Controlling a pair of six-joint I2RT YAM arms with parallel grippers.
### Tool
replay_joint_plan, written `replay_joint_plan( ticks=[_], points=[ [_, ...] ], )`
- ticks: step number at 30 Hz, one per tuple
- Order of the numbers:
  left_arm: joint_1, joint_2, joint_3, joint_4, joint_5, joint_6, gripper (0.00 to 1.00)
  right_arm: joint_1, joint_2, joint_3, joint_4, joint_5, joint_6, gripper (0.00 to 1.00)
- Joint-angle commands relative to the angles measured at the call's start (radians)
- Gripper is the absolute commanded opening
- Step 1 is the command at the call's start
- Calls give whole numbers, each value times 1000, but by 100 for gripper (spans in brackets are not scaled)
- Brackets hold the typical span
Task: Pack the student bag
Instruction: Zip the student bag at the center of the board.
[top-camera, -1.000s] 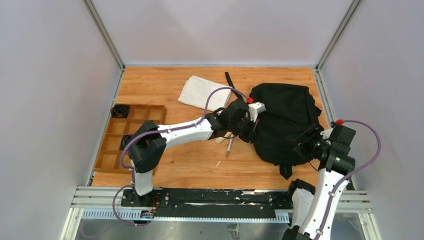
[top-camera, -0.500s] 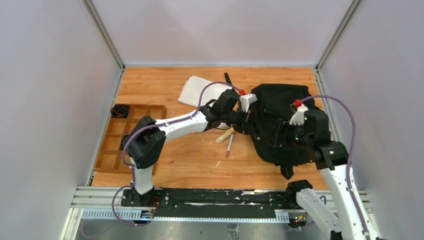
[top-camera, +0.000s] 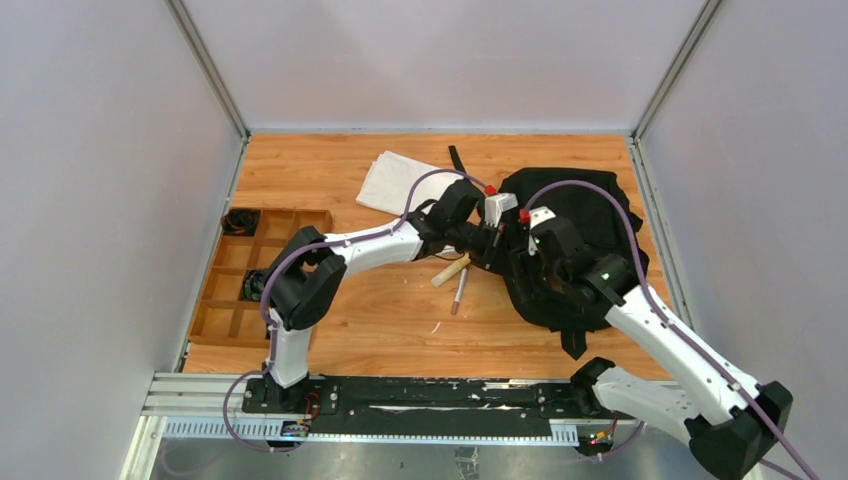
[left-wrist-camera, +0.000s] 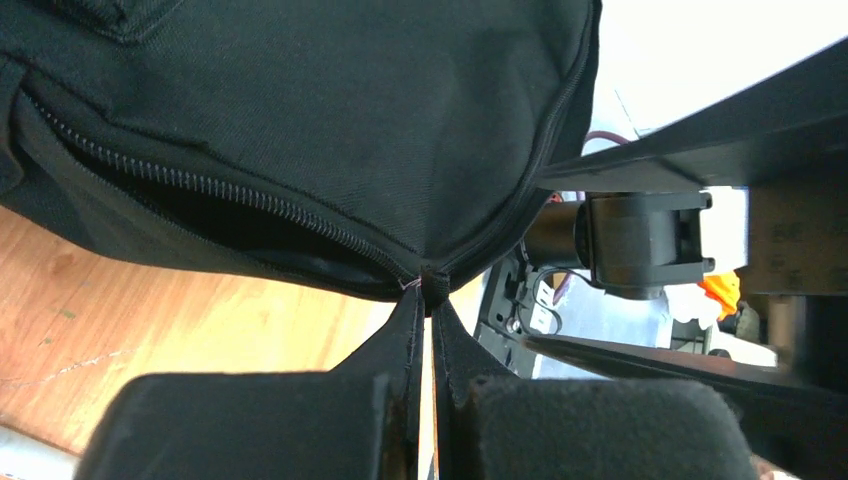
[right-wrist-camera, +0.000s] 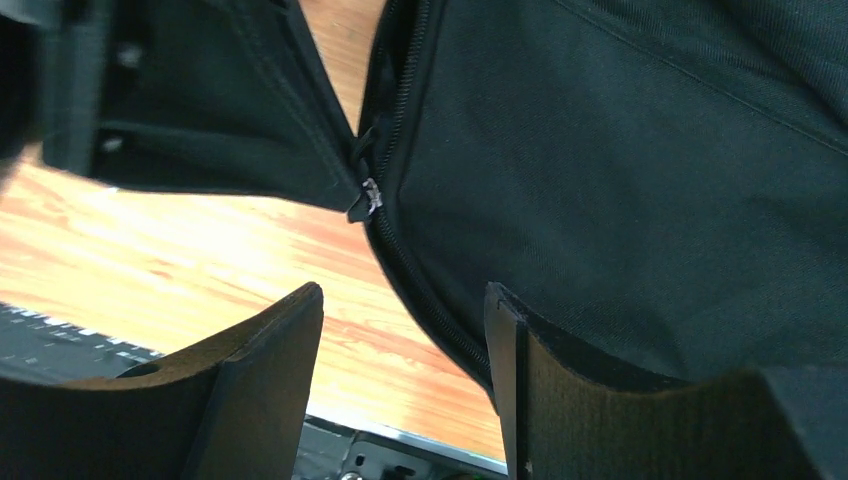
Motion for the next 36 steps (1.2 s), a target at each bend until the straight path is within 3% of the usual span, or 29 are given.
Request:
replay_joint_plan(
  ticks=[1, 9, 14, 16, 19, 20, 36],
  points=[
    [11, 4, 36, 27, 32, -15, 0, 52, 57, -35, 14, 176, 12, 65],
    [29, -6, 41, 26, 14, -28, 0, 62, 73, -77, 79, 141, -14, 60],
    [60, -4, 29, 66, 26, -97, 0, 63, 103, -128, 118, 137, 65, 54],
    [74, -7, 16, 93, 40, -120, 0, 62, 96, -147, 126, 142, 83, 40],
    [80, -11, 14, 96, 37, -115, 0, 63, 75, -152, 117, 147, 101, 4],
    [80, -11, 16, 96, 35, -115, 0, 63, 66, -150, 109, 152, 109, 0],
    [229, 100, 232, -26, -59, -87, 0, 64, -76, -196, 21, 94, 302, 0]
  ],
)
